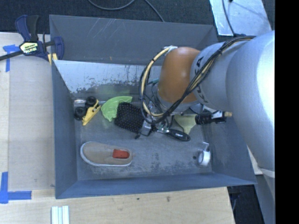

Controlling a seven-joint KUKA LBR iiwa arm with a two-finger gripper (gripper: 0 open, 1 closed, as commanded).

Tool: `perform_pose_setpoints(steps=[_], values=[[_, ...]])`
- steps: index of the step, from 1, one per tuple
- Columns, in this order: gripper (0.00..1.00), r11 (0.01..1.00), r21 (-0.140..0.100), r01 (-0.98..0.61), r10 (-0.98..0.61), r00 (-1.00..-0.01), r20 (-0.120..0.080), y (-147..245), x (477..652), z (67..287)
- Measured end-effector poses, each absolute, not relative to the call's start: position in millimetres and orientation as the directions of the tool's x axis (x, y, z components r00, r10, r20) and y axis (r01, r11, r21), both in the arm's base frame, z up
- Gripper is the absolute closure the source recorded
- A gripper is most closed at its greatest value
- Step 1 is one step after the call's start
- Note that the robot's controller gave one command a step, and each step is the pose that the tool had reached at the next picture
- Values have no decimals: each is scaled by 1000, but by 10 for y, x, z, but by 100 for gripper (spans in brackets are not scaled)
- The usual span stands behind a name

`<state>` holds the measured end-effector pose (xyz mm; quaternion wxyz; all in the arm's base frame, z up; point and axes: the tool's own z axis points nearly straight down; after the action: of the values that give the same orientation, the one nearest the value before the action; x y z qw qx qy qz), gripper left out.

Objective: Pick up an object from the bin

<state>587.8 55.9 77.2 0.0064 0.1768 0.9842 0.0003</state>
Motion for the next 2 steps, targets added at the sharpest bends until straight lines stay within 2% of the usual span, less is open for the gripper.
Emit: perform_pose_setpoints(steps=[2], values=[[100,938,1,347,347,-938,-8,560,5861,1173]])
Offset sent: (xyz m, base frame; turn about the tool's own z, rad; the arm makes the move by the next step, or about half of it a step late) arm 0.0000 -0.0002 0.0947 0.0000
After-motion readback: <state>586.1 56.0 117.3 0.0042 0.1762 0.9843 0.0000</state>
